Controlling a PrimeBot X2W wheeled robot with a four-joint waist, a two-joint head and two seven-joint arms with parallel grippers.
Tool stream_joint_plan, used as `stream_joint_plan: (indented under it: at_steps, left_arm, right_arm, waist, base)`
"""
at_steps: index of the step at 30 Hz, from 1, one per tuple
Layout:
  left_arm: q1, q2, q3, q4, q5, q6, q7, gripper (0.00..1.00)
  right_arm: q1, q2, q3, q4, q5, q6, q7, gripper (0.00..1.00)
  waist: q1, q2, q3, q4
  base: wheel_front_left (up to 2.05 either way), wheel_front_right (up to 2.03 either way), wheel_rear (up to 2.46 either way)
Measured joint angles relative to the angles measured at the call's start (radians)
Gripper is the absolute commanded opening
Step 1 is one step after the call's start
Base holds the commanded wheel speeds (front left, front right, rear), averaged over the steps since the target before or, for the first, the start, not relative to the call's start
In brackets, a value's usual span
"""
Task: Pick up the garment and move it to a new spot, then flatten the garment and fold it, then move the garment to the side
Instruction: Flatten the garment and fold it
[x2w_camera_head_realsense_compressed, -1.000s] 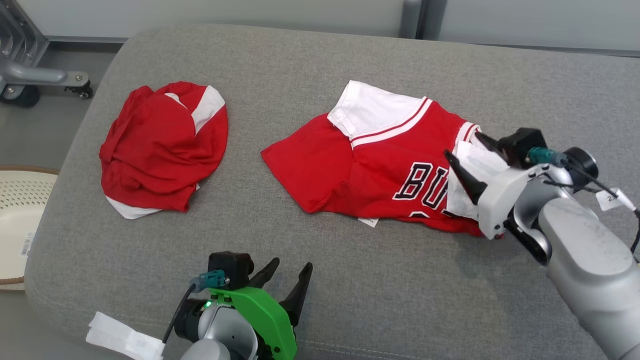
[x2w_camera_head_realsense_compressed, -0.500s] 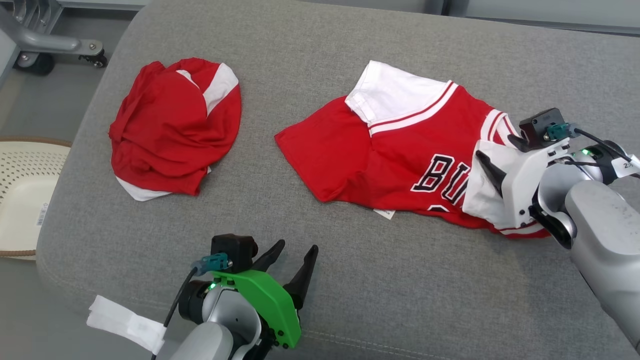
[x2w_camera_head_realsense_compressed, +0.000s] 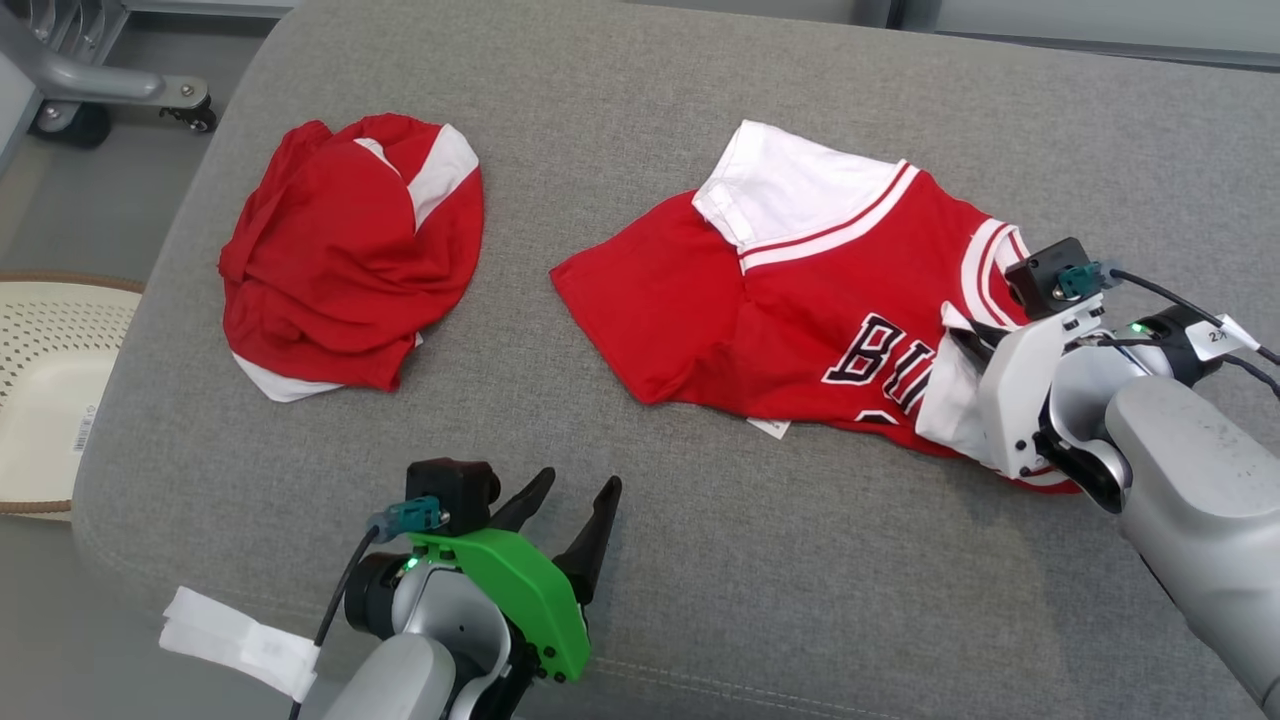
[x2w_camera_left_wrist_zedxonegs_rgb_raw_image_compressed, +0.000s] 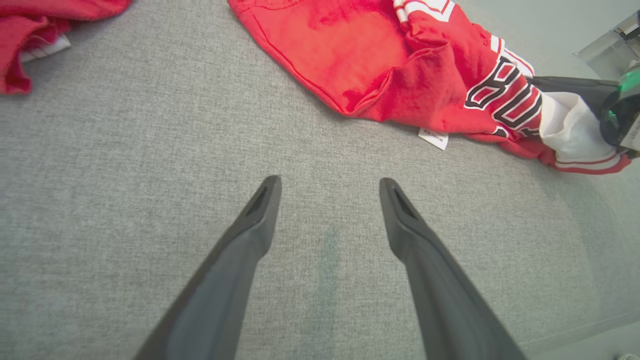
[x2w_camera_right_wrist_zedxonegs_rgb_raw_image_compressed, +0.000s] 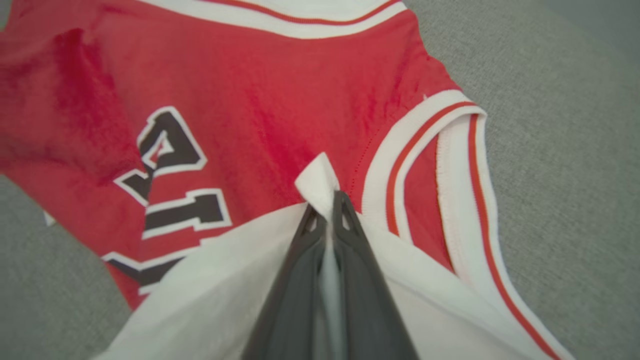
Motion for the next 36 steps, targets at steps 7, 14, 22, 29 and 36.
stream_joint_plan:
  at_steps: [7,14,22,29,36]
  left_arm:
    - [0.002,0.015,0.023,0.016,-0.001,0.001,-0.016,1.00]
    - [0.019,0.039,0.035,0.025,-0.001,0.002,-0.020,1.00]
    - [0.053,0.047,0.051,0.032,-0.022,0.006,-0.029,1.00]
    - [0.078,0.037,0.034,0.030,-0.040,0.010,-0.027,1.00]
    - [0.070,0.003,-0.032,0.037,-0.053,-0.018,-0.014,1.00]
  right_arm:
    - [-0.012,0.000,0.018,-0.028,0.049,0.000,-0.016,0.00]
    - [-0.073,-0.051,-0.005,-0.111,0.090,0.000,-0.065,0.00]
    - [-0.109,-0.156,-0.079,-0.203,0.174,0.000,-0.089,0.00]
    - [-0.114,-0.202,-0.099,-0.247,0.238,0.000,-0.043,0.00]
    - [-0.109,-0.249,-0.120,-0.285,0.289,0.000,-0.001,0.00]
  waist:
    - [0.0000,0.0000,-0.021,-0.024]
    - [0.0000,0.0000,-0.053,-0.074]
    - [0.0000,0.0000,-0.117,-0.132]
    - [0.0000,0.0000,-0.154,-0.185]
    - [-0.0001,0.0000,-0.161,-0.232]
  base:
    - [0.00,0.00,0.00]
    - [0.00,0.00,0.00]
    - [0.00,0.00,0.00]
    - [0.00,0.00,0.00]
    - [0.00,0.00,0.00]
